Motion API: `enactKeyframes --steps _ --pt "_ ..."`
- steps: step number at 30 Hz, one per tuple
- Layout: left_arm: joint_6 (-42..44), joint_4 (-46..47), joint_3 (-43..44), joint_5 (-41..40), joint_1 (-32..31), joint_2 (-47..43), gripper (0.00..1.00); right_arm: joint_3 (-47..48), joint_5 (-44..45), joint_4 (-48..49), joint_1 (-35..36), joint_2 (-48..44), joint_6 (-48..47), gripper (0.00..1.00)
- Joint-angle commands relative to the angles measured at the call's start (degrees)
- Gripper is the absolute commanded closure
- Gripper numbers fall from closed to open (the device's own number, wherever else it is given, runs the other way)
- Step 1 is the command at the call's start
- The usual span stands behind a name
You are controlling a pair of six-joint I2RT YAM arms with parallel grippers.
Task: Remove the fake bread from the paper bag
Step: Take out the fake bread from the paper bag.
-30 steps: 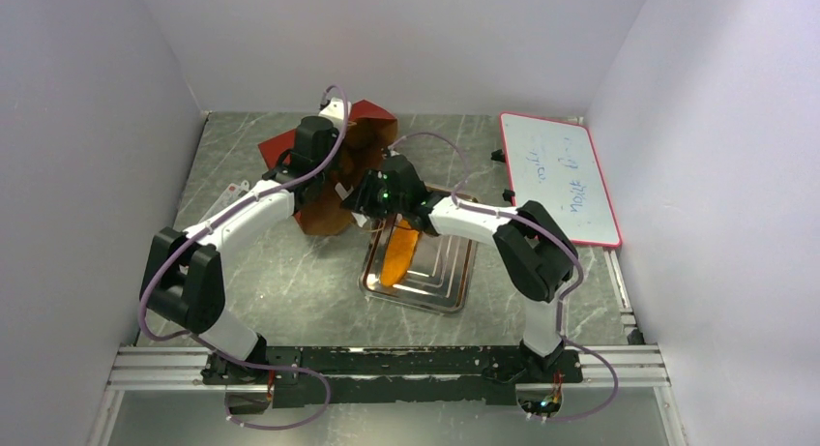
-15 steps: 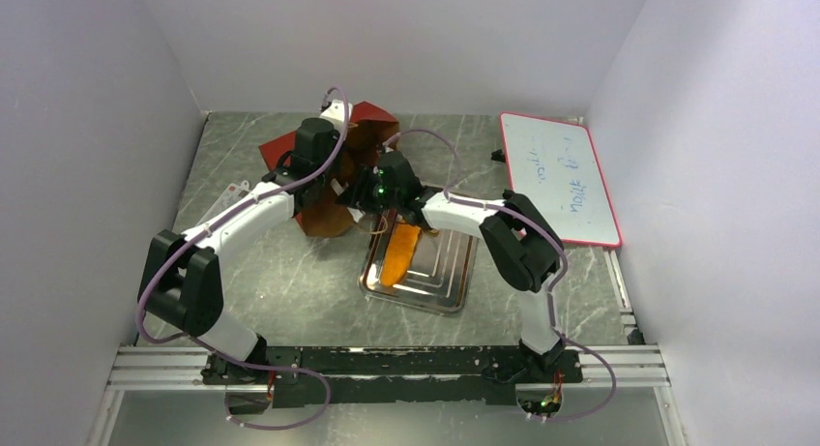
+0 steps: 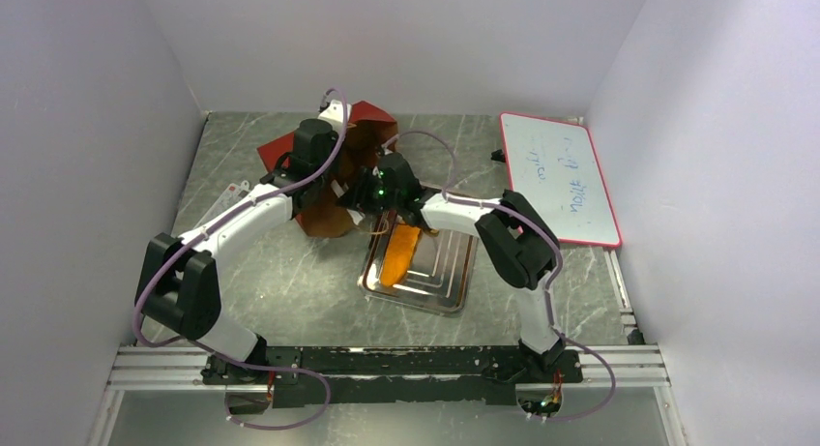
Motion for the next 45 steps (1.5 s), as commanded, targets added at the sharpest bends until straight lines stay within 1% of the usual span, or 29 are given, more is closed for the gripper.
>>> enactKeyframes --steps 1,12,16,22,30,40,45 --pt "-0.3 1.5 1.3 -2.8 -0.5 -0.2 0.93 -2.6 0.3 2.3 -0.4 -4.9 -0.1 0.94" --pt "0.3 1.4 5.1 -4.5 -0.1 4.5 0.93 -13.1 2.3 4.0 -0.3 -16.4 1.6 0.98" --pt "-0.1 1.5 5.8 -5.2 0.0 5.9 0.93 -15.9 3.1 3.3 -0.3 -20.0 1.5 0.98" --pt "0.2 1.1 7.9 -6.5 0.2 8.4 0.93 -21.4 5.0 2.1 0.1 -27.8 1.3 0.99" --pt "-0.5 0.7 9.6 -8.3 1.3 10.3 0.93 -25.0 12.5 -5.8 2.6 -39.0 -1.6 0.99" --pt "-1.4 0.4 9.2 -8.6 2.4 11.0 0.93 -25.4 22.3 -18.8 5.0 -50.7 -4.4 0.99" --pt "-2.3 -0.6 10.4 -9.0 2.8 11.7 0.93 -24.2 31.4 -27.0 8.2 -55.8 -5.8 0.99"
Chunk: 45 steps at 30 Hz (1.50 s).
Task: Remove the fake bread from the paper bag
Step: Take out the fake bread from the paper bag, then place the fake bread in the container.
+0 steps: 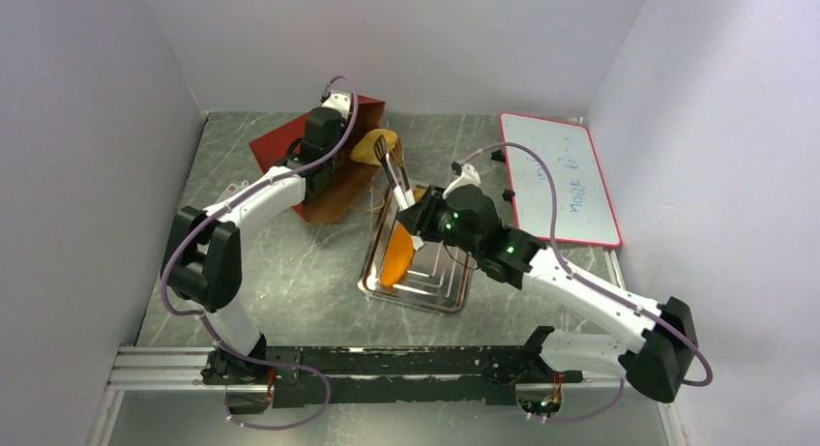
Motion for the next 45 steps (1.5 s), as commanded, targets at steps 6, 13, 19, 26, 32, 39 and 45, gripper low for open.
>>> enactKeyframes --steps 6,13,19,26,32,39,45 --pt "-3.1 -1.4 2.4 -1.3 1.4 0.8 0.93 5.6 25.7 -19.4 9.7 -6.1 -3.0 0.99" --pt "-4.0 -1.7 1.9 -0.5 1.5 -0.6 0.93 12.5 43.0 -36.4 19.8 -3.8 3.5 0.99" --pt "-4.4 -2.1 2.0 0.5 1.6 -1.5 0.93 23.0 53.4 -60.8 26.3 3.8 17.5 0.99" --pt "-4.3 -2.1 2.0 0.9 1.6 -2.6 0.93 25.9 53.3 -72.3 29.1 8.0 25.3 1.0" --pt "-4.1 -2.2 1.9 1.2 1.6 -2.7 0.93 22.5 51.4 -72.3 28.6 7.7 26.8 1.0" --pt "-4.1 -1.9 2.0 1.1 1.6 -2.8 0.93 18.8 48.8 -72.3 27.9 8.7 28.7 1.0" --pt "-4.6 -1.6 2.0 1.9 1.5 -2.8 0.93 15.5 47.7 -72.3 27.3 9.8 29.8 1.0"
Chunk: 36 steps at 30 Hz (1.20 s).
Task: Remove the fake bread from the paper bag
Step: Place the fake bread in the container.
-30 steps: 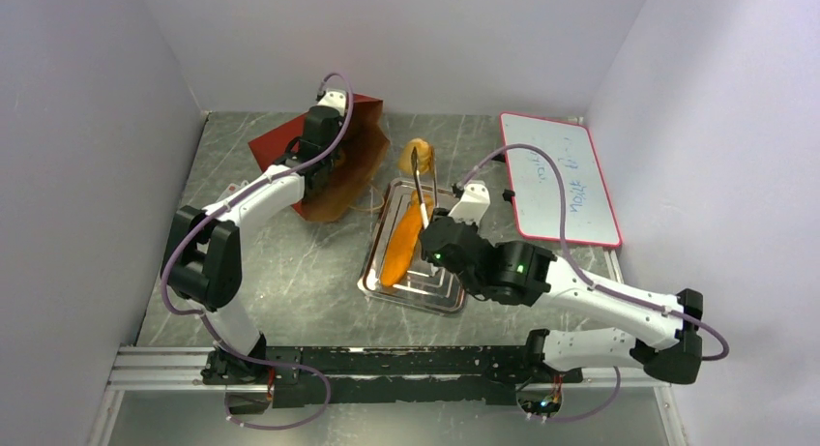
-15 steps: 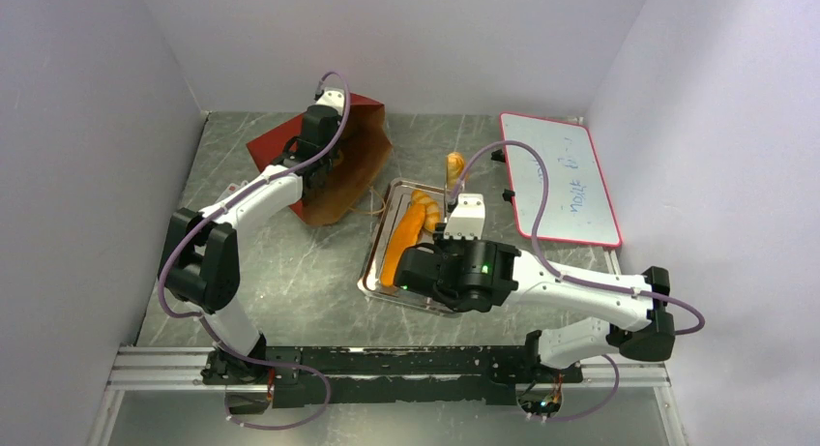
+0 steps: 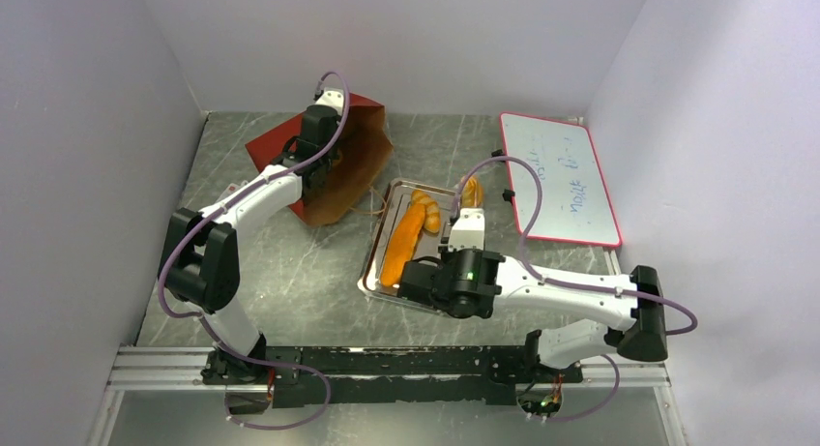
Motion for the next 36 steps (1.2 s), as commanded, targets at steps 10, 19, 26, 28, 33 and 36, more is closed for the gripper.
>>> enactKeyframes --steps 10,19,26,28,33,36 --pt "-0.6 0.5 1.4 1.0 0.2 -1.7 0.93 -3.0 1.7 -0.5 -1.2 6.4 3.1 0.99" --pt "-0.5 1.0 0.8 0.8 0.1 -1.5 0.93 -2.4 0.6 4.7 -1.3 10.2 -0.7 0.97" --pt "-0.3 1.2 0.6 0.7 0.1 -1.6 0.93 -0.9 0.3 6.8 -1.3 12.6 -2.8 0.82" --pt "-0.4 1.1 0.6 0.8 0.1 -1.7 0.93 -0.7 0.2 7.1 -1.3 12.6 -3.3 0.75" --pt "-0.4 1.1 0.5 0.9 0.1 -1.7 0.93 -0.1 -0.3 8.4 -1.4 13.4 -4.8 0.67" --pt "-0.4 1.1 0.5 0.8 0.1 -1.8 0.93 0.1 -0.7 9.2 -1.5 14.0 -5.5 0.63"
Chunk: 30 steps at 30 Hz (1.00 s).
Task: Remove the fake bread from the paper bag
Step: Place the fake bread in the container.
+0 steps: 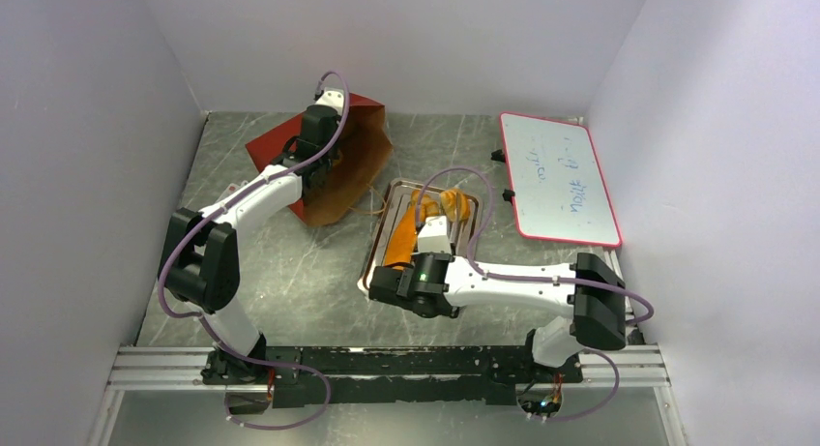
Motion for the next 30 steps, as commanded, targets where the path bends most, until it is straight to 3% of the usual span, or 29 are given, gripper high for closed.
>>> enactKeyframes --steps 1,6,30 --pt "-0.3 1.0 0.5 0.4 0.1 -1.8 0.93 1.6 1.4 1.8 -0.2 1.1 -0.9 0.62" --pt "-0.3 0.7 0.9 0.2 0.1 -1.7 0.93 2.0 1.1 2.7 -0.2 1.7 -2.0 0.57" --pt "0.6 0.2 2.5 0.0 0.1 -0.6 0.93 5.1 1.0 9.1 -2.1 3.3 -9.6 0.53"
